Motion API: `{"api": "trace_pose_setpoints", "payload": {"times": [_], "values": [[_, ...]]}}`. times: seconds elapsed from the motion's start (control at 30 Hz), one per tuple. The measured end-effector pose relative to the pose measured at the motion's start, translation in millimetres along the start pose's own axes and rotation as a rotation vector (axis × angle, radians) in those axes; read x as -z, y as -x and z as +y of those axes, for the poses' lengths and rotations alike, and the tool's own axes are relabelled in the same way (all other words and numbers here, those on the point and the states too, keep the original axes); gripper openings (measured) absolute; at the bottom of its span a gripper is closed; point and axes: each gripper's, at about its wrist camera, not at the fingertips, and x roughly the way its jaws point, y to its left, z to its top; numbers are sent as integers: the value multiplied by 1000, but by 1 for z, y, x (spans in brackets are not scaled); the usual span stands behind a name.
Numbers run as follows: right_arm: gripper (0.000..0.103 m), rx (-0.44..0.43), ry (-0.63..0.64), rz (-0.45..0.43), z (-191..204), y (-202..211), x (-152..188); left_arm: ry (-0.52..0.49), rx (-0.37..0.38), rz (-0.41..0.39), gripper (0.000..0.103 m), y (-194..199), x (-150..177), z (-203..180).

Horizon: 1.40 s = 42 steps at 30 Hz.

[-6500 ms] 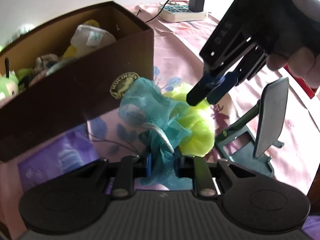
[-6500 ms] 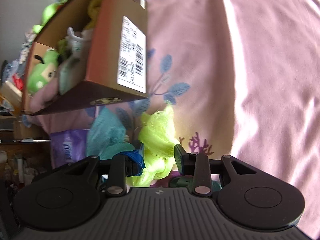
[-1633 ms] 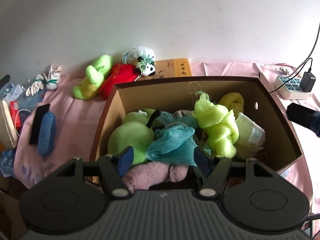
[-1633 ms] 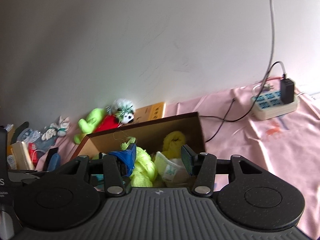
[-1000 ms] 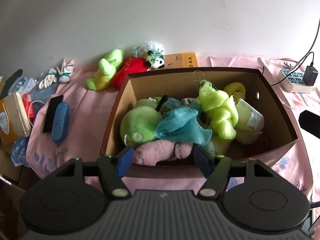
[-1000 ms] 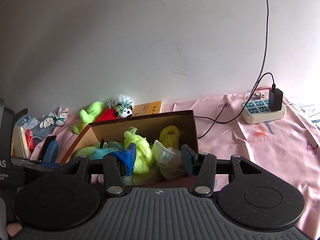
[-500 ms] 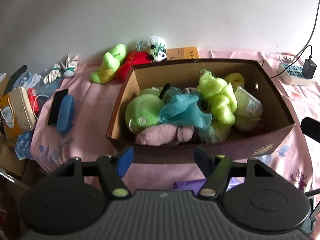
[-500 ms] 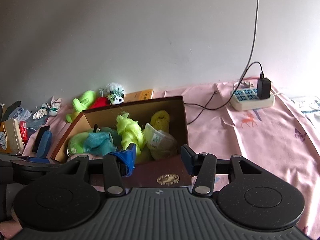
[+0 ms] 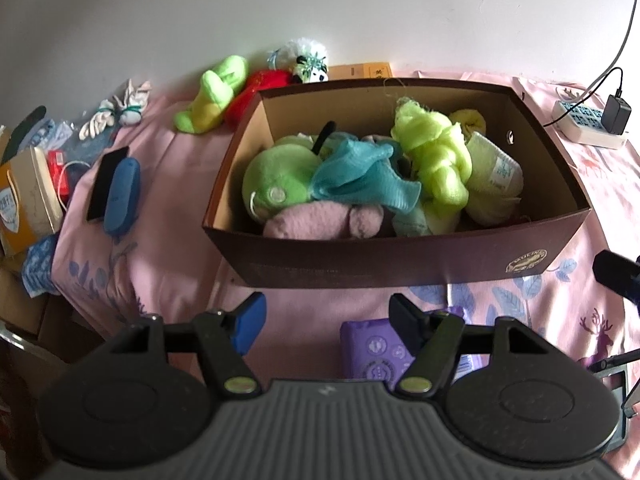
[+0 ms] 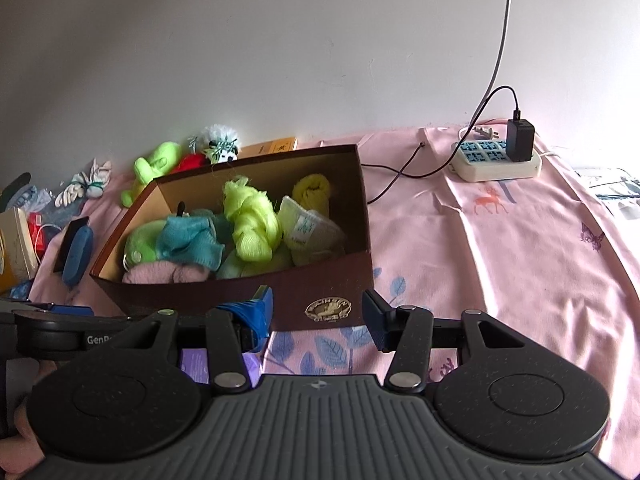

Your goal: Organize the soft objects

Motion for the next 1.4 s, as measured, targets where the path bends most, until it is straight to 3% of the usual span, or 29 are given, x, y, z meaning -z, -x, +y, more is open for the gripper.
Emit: {"api": "trace_pose_setpoints", "payload": {"times": [0.5,0.73,1.03,1.2,1.4], "values": [[34,12,-1,34,5,-2,6,-2,-13,7,73,-1,7,1],[35,20,9,12,4,3,5,-85,-130,-127,73,13,-4,16],[35,71,56,-50,4,11,-8,-204,-181,-232,73,25,-19,34],[35,114,102,-127,7,19,-21,-332,-266,-340,73,32,-20,31],[35,125,108,-128,7,20,-22,-276,-175,-298,73,33,-27,42]]}}
